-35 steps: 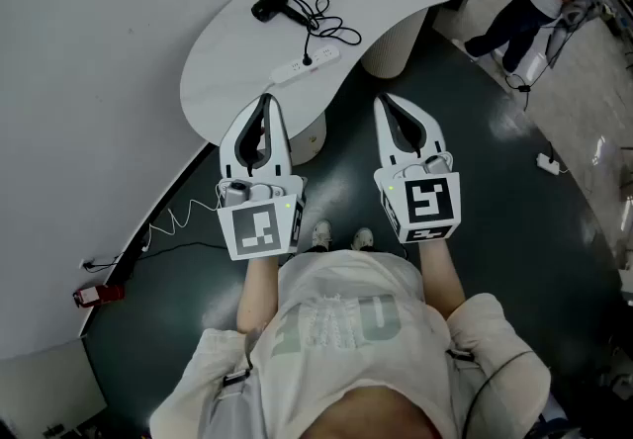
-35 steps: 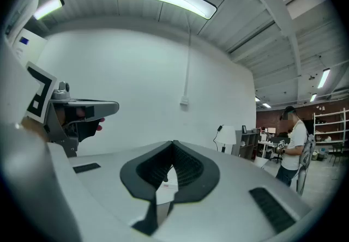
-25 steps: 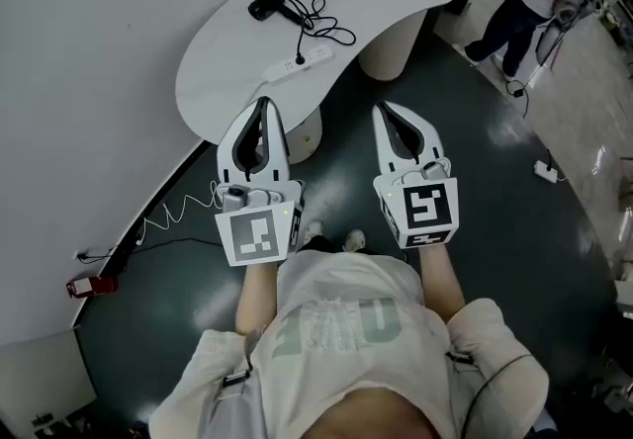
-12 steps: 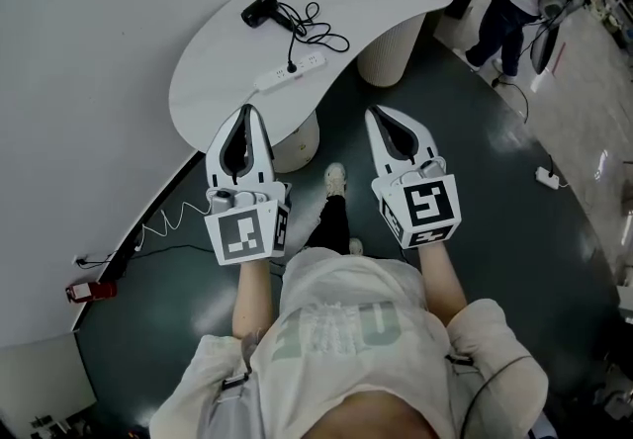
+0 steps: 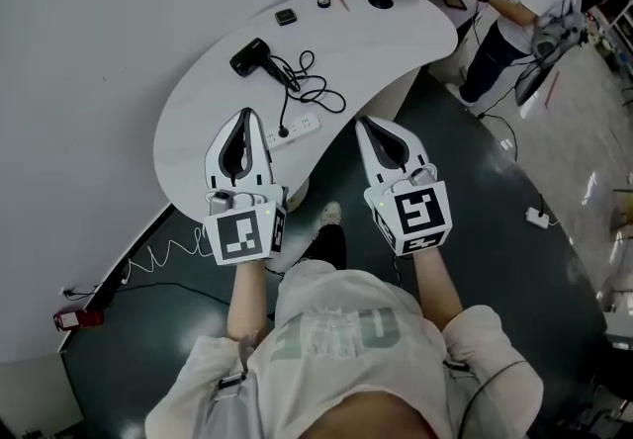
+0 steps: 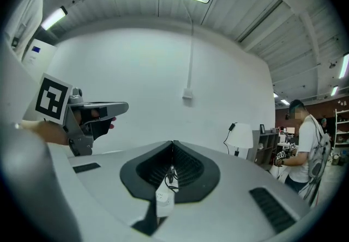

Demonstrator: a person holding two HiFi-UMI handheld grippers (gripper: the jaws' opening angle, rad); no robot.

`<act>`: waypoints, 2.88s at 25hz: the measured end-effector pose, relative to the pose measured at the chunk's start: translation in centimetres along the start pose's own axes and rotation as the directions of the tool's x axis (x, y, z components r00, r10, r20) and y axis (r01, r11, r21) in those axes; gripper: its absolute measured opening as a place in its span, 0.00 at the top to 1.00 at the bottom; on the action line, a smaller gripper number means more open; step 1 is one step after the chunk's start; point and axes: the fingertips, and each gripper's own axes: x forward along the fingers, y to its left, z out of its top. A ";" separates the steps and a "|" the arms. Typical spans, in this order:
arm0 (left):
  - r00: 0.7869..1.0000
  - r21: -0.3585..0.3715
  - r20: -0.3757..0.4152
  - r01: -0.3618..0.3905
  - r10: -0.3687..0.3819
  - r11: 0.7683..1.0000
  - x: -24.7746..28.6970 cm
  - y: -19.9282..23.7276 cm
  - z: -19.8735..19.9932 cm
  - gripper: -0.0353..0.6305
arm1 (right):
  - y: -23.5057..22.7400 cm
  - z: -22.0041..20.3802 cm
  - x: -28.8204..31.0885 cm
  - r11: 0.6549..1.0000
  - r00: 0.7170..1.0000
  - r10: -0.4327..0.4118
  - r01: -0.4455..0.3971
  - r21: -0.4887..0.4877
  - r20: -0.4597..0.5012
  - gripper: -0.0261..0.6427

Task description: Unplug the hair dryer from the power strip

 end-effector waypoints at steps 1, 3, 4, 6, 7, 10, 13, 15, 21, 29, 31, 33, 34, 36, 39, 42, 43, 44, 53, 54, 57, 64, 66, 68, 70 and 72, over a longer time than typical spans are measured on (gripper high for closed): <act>1.000 -0.001 -0.005 -0.002 0.002 1.000 1.6 0.3 -0.4 0.93 | -0.8 0.2 1.6 1.000 1.000 0.011 -0.011 -0.003 -0.001 0.93; 1.000 -0.001 -0.015 -0.010 0.010 1.000 4.6 1.3 -1.1 0.93 | -2.1 0.8 4.9 0.999 0.999 0.039 -0.039 -0.015 0.001 0.93; 1.000 -0.001 -0.010 -0.016 0.016 1.000 6.0 1.9 -1.2 0.93 | -2.7 1.3 6.6 0.998 0.999 0.053 -0.053 -0.023 0.003 0.93; 0.999 -0.001 0.017 -0.029 0.029 1.000 8.7 3.3 -1.4 0.93 | -3.7 2.0 10.0 0.997 0.997 0.073 -0.073 -0.034 0.006 0.93; 0.999 0.004 0.027 -0.037 0.037 0.999 10.0 4.0 -1.5 0.93 | -4.1 2.4 11.6 0.996 0.997 0.078 -0.078 -0.032 0.009 0.93; 0.998 0.013 0.024 -0.057 0.056 0.998 13.2 5.8 -2.3 0.93 | -5.3 3.0 15.6 0.995 0.995 0.095 -0.095 -0.008 0.015 0.93; 0.997 -0.009 -0.001 -0.071 0.071 0.997 15.4 7.1 -3.7 0.93 | -5.8 3.1 18.6 0.992 0.992 0.125 -0.125 -0.012 0.009 0.93; 0.996 -0.026 -0.014 -0.086 0.086 0.996 16.3 7.5 -4.3 0.93 | -5.8 3.1 20.0 0.988 0.989 0.148 -0.147 -0.034 0.003 0.93; 0.989 -0.005 -0.051 -0.137 0.137 0.990 17.2 6.8 -5.0 0.93 | -6.9 3.3 21.8 0.974 0.974 0.224 -0.224 -0.019 0.021 0.93; 0.976 0.030 -0.092 -0.195 0.197 0.980 17.7 6.2 -5.5 0.93 | -6.4 3.6 22.7 0.912 0.911 0.410 -0.408 -0.048 0.044 0.93; 0.974 0.045 -0.090 -0.205 0.208 0.978 17.8 6.3 -5.4 0.93 | -5.5 3.2 22.9 0.867 0.868 0.496 -0.496 -0.041 -0.003 0.93; 0.971 0.061 -0.096 -0.214 0.219 0.975 17.7 6.4 -5.4 0.93 | -3.8 2.6 22.8 0.779 0.777 0.626 -0.627 0.005 -0.064 0.83; 0.970 0.070 -0.095 -0.218 0.224 0.973 17.6 6.5 -5.4 0.93 | -3.0 2.5 22.6 0.733 0.730 0.680 -0.680 0.025 -0.075 0.61; 0.968 0.084 -0.089 -0.227 0.234 0.970 17.5 6.5 -5.1 0.93 | -2.1 2.4 22.3 0.670 0.666 0.741 -0.742 0.023 -0.089 0.59; 0.964 0.094 -0.103 -0.237 0.246 0.967 16.7 6.5 -5.7 0.93 | -0.6 0.0 21.4 0.573 0.565 0.794 -0.819 -0.034 -0.225 0.59; 0.958 0.101 -0.117 -0.253 0.264 0.962 15.7 6.4 -6.2 0.93 | 1.1 -4.3 19.9 0.440 0.421 0.801 -0.896 -0.059 -0.426 0.59; 0.956 0.102 -0.115 -0.259 0.270 0.960 15.4 6.3 -6.3 0.93 | 1.6 -5.8 19.2 0.393 0.367 0.793 -0.918 -0.052 -0.487 0.59; 0.954 0.100 -0.113 -0.266 0.276 0.959 15.1 6.1 -6.5 0.93 | 2.1 -7.3 18.5 0.349 0.316 0.780 -0.936 -0.043 -0.540 0.59; 0.934 0.087 -0.130 -0.323 0.332 0.943 11.9 6.0 -8.8 0.93 | 4.5 -20.7 17.2 0.208 0.098 0.596 -0.977 0.035 -0.797 0.60; 0.932 0.091 -0.135 -0.327 0.337 0.941 11.6 6.2 -8.9 0.93 | 4.5 -22.0 17.2 0.208 0.085 0.575 -0.977 0.045 -0.814 0.59; 0.922 0.093 -0.154 -0.345 0.355 0.934 10.7 6.9 -9.5 0.93 | 4.8 -24.8 17.7 0.206 0.062 0.522 -0.977 0.055 -0.851 0.59; 0.908 0.097 -0.177 -0.368 0.380 0.925 9.3 8.4 -10.6 0.93 | 5.5 -27.5 17.8 0.182 0.047 0.421 -0.983 0.034 -0.906 0.59; 0.906 0.104 -0.187 -0.366 0.379 0.925 9.0 8.7 -10.9 0.93 | 5.7 -28.0 17.8 0.178 0.045 0.408 -0.984 0.031 -0.912 0.59; 0.905 0.108 -0.193 -0.364 0.379 0.925 8.9 9.0 -11.1 0.93 | 5.9 -28.4 17.8 0.172 0.042 0.410 -0.985 0.032 -0.911 0.61; 0.905 0.102 -0.197 -0.363 0.376 0.926 8.7 9.1 -11.3 0.93 | 5.9 -28.5 17.7 0.168 0.035 0.428 -0.985 0.041 -0.903 0.61; 0.908 0.089 -0.199 -0.357 0.368 0.930 8.5 9.2 -11.5 0.93 | 6.0 -28.4 17.7 0.174 0.042 0.440 -0.984 0.039 -0.897 0.61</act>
